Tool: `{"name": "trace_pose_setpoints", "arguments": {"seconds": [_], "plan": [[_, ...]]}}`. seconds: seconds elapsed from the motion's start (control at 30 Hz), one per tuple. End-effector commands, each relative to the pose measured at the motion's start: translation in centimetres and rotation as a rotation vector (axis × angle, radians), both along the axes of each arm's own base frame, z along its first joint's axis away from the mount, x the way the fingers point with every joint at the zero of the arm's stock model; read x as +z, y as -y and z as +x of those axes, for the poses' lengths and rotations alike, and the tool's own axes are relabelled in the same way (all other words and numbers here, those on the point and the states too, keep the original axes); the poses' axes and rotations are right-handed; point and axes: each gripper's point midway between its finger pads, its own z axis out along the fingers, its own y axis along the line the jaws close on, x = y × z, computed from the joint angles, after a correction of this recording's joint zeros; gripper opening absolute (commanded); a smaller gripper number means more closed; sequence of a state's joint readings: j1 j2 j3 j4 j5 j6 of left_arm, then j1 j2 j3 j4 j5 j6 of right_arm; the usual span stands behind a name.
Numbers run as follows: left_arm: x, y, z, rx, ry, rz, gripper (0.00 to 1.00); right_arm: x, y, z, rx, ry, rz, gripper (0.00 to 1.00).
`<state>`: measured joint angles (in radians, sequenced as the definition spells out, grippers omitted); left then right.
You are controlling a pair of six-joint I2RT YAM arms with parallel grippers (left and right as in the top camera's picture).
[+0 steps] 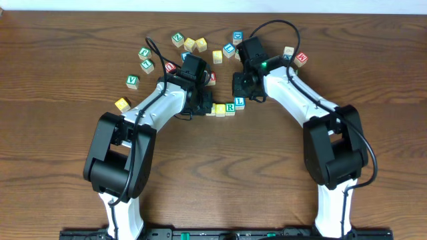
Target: Spell out CORL
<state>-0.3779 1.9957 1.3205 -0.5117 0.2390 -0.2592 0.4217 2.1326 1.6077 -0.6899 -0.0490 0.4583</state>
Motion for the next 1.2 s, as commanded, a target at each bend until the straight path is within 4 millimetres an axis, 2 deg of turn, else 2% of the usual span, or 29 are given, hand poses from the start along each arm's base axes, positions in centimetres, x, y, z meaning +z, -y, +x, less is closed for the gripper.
{"name": "trace_pose_setpoints", "arguments": {"seconds": [0.0,0.47,1.17], "plan": [[-0.7,0.1,-0.4,-0.001,-0.021,-0.004,0.07,-0.6,-0.2,-0.2,0.006,-0.007,-0.008,0.01],[-0.7,0.1,-0.4,-0.001,-0.021,-0.004,0.07,-2.5,-1.7,-0.9,0.038,-0.028,-0.018,0.01],[-0.7,0.1,-0.4,-0.001,-0.022,-0.005,0.08,-2.6,-1.7,-1.6,0.044,-0.061,-0.014,0.01]]}}
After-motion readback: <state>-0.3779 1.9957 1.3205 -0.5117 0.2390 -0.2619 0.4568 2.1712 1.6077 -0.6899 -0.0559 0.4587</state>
